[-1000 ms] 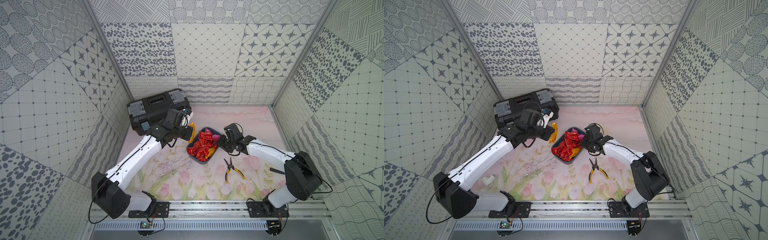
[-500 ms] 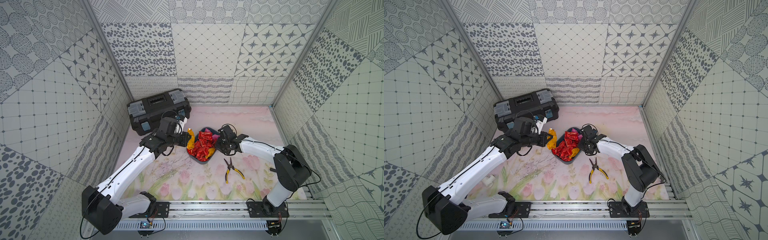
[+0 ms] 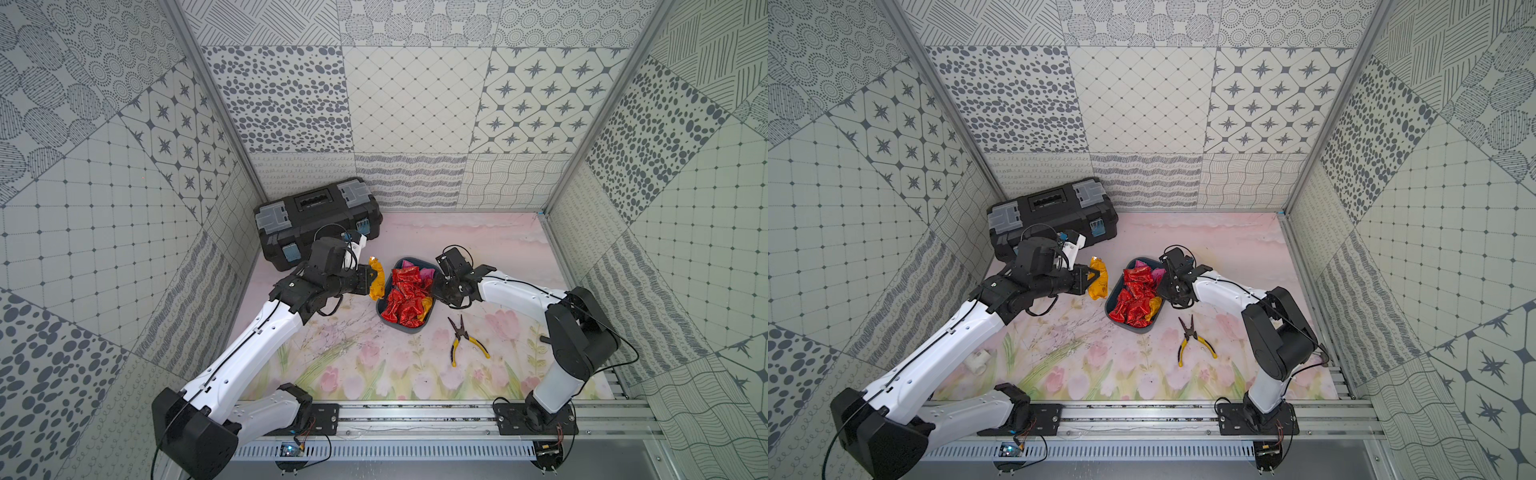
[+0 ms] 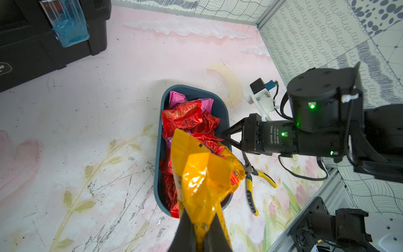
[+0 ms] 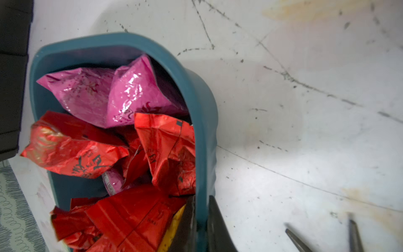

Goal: Take the tea bags out of the storage box
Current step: Adjust the storage box at the center of the board, then place the tea bag at the center of the board.

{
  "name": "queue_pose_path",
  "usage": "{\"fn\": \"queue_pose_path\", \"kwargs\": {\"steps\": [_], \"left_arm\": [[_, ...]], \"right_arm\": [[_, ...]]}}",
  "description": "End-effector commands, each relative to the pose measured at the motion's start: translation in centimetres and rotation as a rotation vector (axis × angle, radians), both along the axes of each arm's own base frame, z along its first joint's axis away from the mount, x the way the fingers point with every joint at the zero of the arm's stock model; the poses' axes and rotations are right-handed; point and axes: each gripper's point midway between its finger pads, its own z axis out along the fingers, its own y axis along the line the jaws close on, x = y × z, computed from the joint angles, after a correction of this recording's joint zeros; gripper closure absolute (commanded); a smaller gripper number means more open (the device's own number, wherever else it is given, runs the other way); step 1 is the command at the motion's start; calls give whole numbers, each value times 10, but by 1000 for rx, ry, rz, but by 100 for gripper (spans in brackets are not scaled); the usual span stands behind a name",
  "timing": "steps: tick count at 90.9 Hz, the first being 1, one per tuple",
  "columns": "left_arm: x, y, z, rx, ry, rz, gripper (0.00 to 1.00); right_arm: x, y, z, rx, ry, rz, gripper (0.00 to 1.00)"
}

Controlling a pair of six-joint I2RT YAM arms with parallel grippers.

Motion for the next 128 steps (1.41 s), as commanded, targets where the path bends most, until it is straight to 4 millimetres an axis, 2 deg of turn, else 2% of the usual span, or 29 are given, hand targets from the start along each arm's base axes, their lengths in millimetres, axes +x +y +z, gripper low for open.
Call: {"fn": "queue_pose_path", "kwargs": {"steps": [1,21,38,51,56,64,74,81,91,101,115,128], "left_arm": [[2,2,-6,-24,19,-1,96],[6,-7,-19,-156,83,-56,97],[2,-21,-40,-264,165,-122,97],[-5,-29,-63,-329,242,-155,97],[-7,-30,-74,-348,262,-153,97],[-8,-32,-88,-364,297,-145,97],[-10,-28,-111,-329,370,-120,97],[-13,-24,-128,-301,410,-91,97],[-17,-16,-155,-256,471,-41,100],[-19,-12,-174,-241,509,-4,100],[-23,-6,-192,-200,539,30,100],[-24,12,-205,-88,541,89,95]], "right_arm": [[23,-10,13,-8,-40,37,100],[45,-43,17,-43,-43,147,100],[53,-50,9,-87,-40,241,100],[61,-57,9,-96,-44,260,94],[63,-61,11,-104,-50,257,89],[70,-75,22,-142,-78,233,71],[75,-102,48,-173,-130,157,56],[73,-108,72,-174,-191,141,50],[64,-101,99,-131,-262,170,47],[47,-82,112,-94,-310,231,45],[17,-44,119,-25,-340,345,45],[-6,-18,115,8,-331,426,45]]}}
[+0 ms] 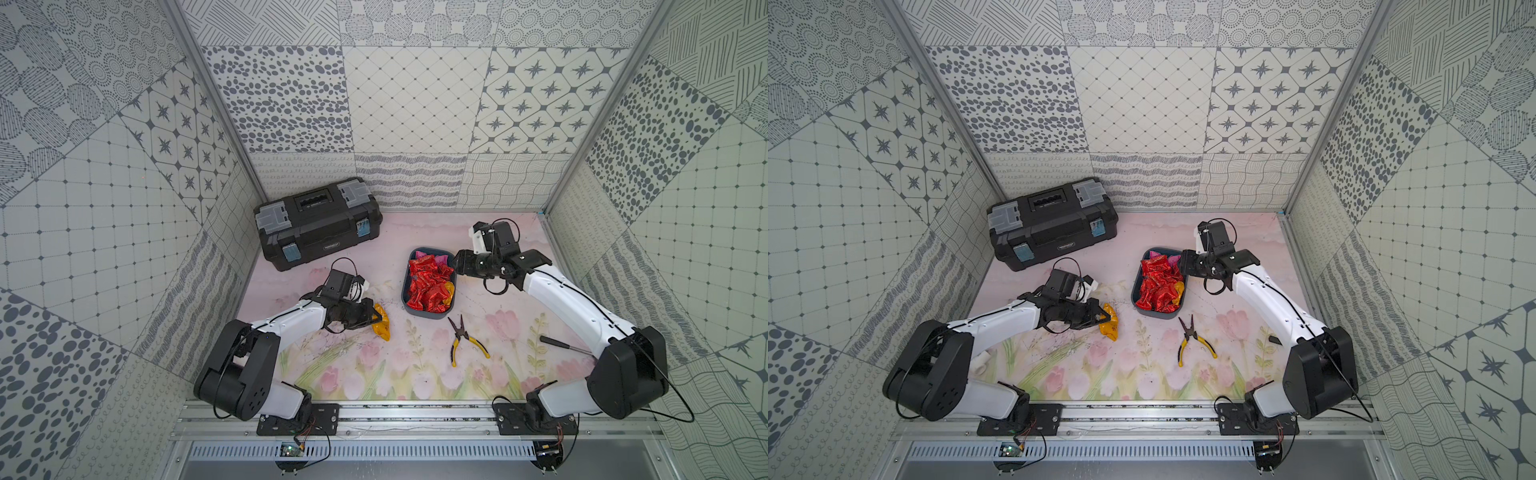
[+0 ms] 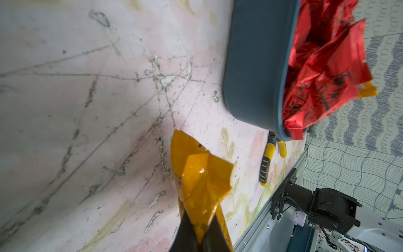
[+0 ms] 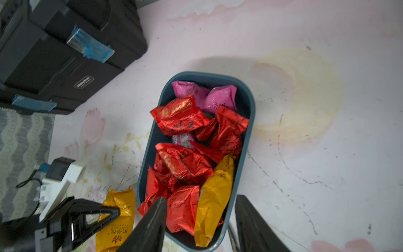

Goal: Take the tea bags out of the storage box
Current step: Place the tea bag at the center of the board.

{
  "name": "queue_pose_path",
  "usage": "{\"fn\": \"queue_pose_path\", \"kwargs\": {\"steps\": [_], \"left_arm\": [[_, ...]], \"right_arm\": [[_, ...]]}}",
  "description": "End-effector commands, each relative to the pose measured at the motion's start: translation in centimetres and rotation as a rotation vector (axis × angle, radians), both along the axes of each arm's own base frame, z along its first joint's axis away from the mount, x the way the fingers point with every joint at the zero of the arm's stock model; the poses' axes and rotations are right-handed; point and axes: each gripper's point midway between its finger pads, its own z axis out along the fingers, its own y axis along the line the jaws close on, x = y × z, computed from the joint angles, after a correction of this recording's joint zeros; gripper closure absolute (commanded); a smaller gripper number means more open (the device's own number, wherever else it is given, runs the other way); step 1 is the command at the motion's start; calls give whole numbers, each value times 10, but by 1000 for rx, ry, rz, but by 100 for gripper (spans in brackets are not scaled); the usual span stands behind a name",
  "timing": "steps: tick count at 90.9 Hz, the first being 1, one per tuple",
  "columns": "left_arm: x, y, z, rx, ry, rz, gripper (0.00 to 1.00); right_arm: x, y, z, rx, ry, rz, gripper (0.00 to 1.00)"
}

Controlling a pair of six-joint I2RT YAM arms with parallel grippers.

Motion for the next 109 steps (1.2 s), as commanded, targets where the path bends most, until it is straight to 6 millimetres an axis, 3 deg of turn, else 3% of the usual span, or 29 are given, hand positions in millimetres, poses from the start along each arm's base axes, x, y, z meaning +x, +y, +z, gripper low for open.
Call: {"fn": "queue_pose_path", "kwargs": {"steps": [1,9,25,35,51,68,79,96,109], "left_arm": [[6,20,-14,125,-15,45,94],[4,33,-19,207,-16,60,87],[6,55,-14,326,-54,99,58],[10,68,1,386,-105,134,52],[19,82,48,426,-250,200,49],[18,51,100,221,-378,166,48],[16,24,118,59,-386,123,48],[13,-5,125,-54,-378,80,48],[12,-18,120,-58,-369,58,49]], "right_arm": [[-15,21,3,34,-15,81,45],[-22,31,2,56,-27,117,45],[-29,40,-1,73,-23,153,44],[-30,38,-4,56,-21,151,43],[-32,27,-13,-12,-10,130,42],[-35,6,-20,-107,-18,92,37],[-38,4,-27,-119,7,86,34],[-36,5,-38,-92,77,14,38],[-29,26,-31,-83,61,46,41]]}}
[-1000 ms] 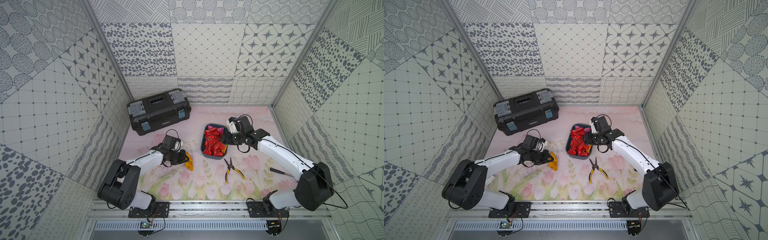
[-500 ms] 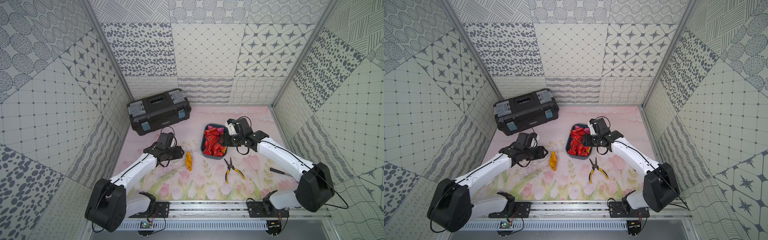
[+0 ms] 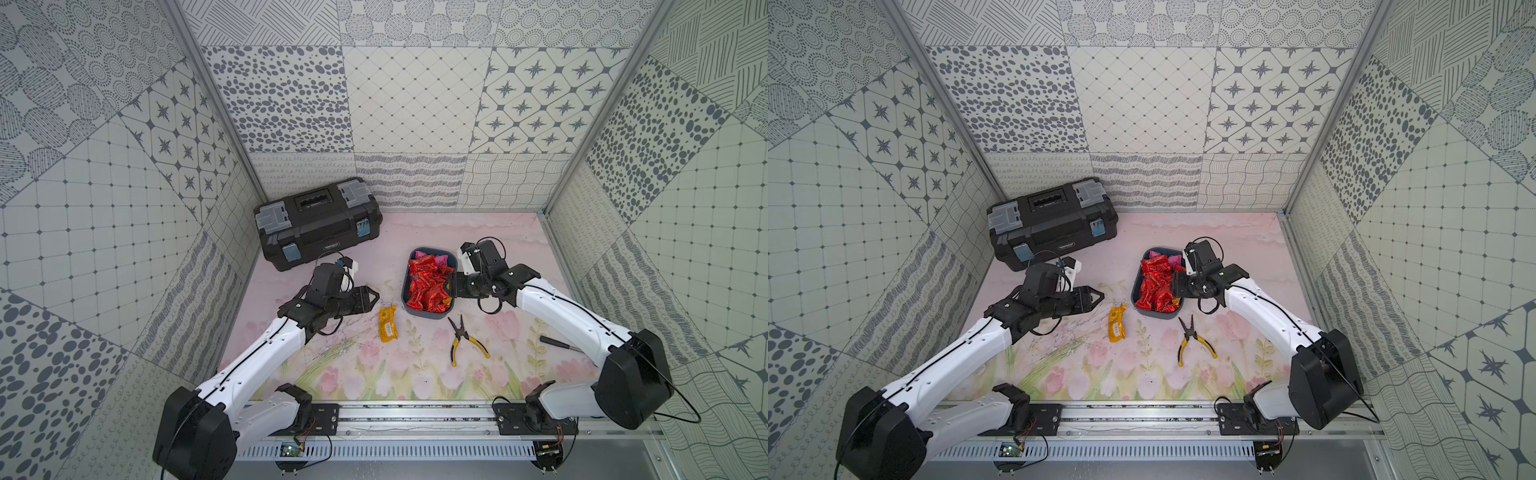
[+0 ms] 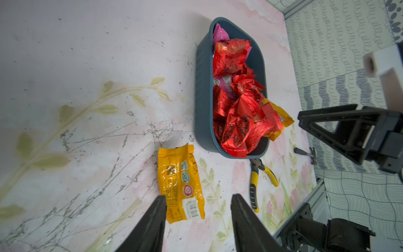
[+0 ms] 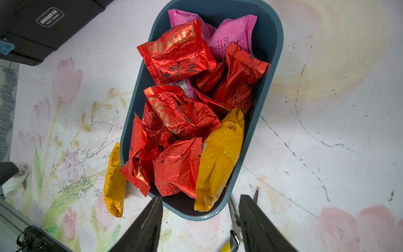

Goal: Take the tea bags out of the storage box
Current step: Pick up the tea bag from the storage box.

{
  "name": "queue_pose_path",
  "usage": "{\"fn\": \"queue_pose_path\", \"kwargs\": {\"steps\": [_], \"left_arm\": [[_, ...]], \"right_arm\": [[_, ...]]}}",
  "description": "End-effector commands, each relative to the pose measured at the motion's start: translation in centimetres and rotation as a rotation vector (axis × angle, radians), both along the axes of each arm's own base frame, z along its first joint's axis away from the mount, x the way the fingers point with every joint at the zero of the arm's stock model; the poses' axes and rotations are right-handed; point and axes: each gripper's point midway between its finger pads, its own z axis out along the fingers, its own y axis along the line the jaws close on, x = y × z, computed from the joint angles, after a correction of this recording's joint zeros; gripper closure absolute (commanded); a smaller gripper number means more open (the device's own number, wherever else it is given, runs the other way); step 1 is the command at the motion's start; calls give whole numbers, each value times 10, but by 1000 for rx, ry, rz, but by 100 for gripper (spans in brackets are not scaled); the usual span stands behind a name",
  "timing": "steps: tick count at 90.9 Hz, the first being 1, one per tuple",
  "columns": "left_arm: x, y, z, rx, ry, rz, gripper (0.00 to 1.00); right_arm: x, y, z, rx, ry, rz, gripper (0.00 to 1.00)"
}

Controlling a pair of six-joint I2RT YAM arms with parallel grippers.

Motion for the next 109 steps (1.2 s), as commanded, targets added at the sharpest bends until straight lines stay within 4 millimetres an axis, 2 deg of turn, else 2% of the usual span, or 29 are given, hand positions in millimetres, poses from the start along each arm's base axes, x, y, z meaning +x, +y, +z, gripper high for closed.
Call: {"fn": "queue_pose_path", "kwargs": {"steps": [1,12,24,35,53,67,98,109], "left_arm": [[2,-27,13,-108,-16,-54,48],[3,-27,11,-119,-12,-27,50],[5,-16,5,-109,-12,44,51],[6,-6,-2,-100,-10,111,53],[5,-3,-9,-96,1,132,53],[6,-1,-11,-109,-1,154,55],[5,3,-12,-111,0,175,56],[4,4,-12,-112,1,176,57]], "right_arm": [[9,21,10,12,-26,10,41],[16,42,18,-18,-53,62,41],[18,60,17,-52,-56,103,41],[23,68,12,-75,-53,104,42],[27,77,14,-57,-45,113,42],[27,92,-1,-39,-2,136,43],[26,108,-31,-35,72,143,56],[26,111,-36,-32,87,144,70]]}}
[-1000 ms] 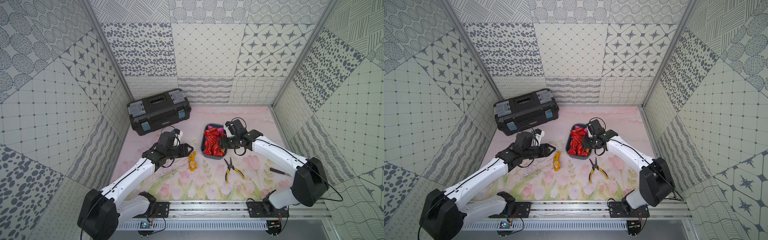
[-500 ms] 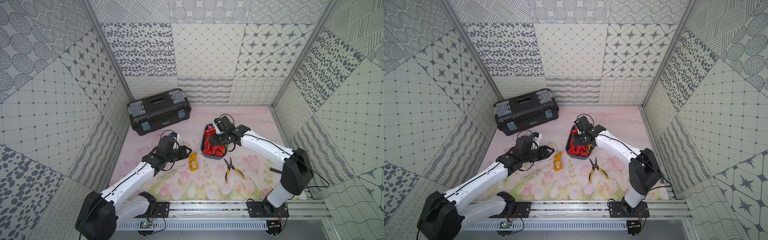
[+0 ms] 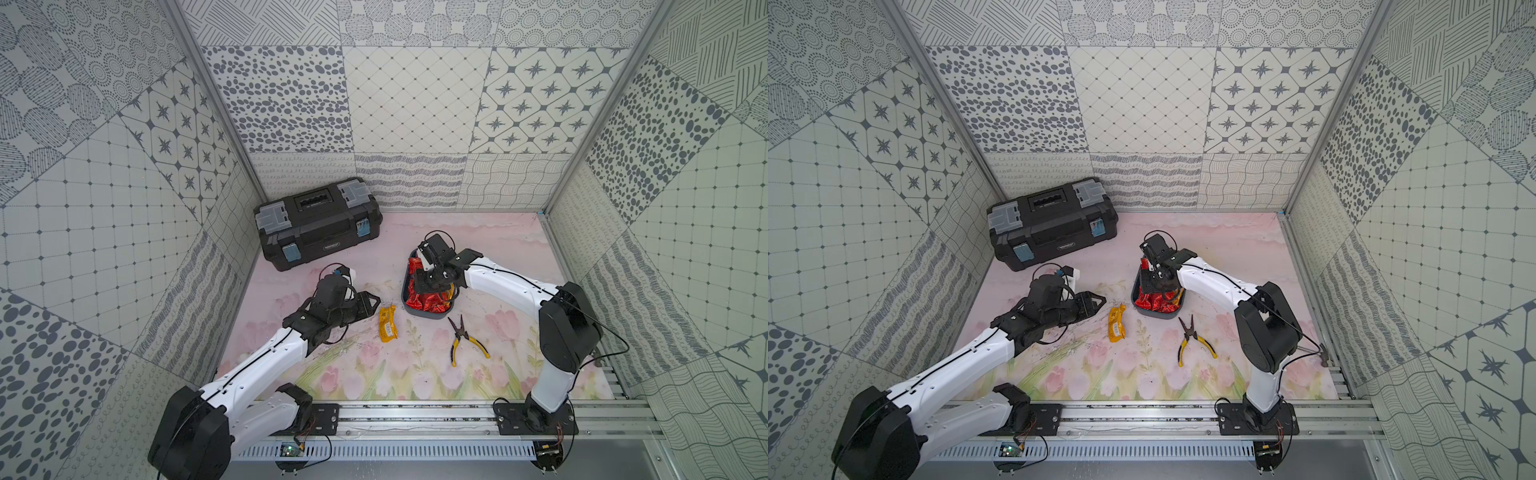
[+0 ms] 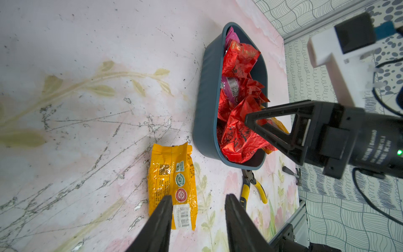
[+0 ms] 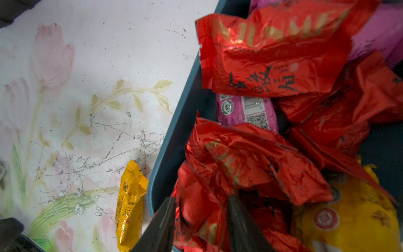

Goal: Take the tea bags out of the storage box
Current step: Pick up the tea bag from the storage box, then place the tea bag at the center of the board.

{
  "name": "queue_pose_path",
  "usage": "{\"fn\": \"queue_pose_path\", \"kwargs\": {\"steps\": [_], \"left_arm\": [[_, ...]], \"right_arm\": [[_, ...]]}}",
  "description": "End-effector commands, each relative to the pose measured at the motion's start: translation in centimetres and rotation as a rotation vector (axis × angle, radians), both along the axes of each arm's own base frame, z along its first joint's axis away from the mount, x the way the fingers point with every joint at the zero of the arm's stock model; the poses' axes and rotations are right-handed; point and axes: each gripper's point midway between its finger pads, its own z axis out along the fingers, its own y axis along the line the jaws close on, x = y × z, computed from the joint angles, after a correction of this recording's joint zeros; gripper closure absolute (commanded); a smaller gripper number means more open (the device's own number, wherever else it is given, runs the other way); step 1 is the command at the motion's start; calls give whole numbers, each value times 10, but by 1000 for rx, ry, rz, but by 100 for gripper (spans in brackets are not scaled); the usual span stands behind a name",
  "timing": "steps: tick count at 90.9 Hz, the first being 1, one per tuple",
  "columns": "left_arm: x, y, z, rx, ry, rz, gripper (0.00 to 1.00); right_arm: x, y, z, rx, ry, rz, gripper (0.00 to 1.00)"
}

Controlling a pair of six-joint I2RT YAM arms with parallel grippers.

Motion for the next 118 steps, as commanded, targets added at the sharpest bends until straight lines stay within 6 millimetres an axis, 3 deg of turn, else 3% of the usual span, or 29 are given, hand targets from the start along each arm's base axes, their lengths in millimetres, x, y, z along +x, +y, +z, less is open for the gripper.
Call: {"fn": "queue_pose_path", "kwargs": {"steps": [1,14,27,48,60,70,87,99,118], "left_arm": [[7,1,9,-21,-39,22,57],[6,4,12,-21,-46,31,58],[6,7,13,-22,-52,39,58],[6,34,5,-45,-9,131,62],[0,57,-2,-34,10,230,61],[-10,79,-10,-3,23,338,60],[-36,120,-14,22,-9,540,62],[-51,131,-14,30,-37,572,62],[-60,125,-24,24,-3,527,61]], "right_arm": [[1,15,-3,30,12,18,72],[0,16,5,47,3,20,89],[-3,15,22,73,-20,15,99],[-16,17,60,119,-66,23,100],[-36,38,71,159,-65,51,100],[-64,74,65,196,-34,100,100],[-96,130,25,174,36,181,96],[-95,154,2,141,37,196,96],[-84,165,-42,61,52,164,94]]}}
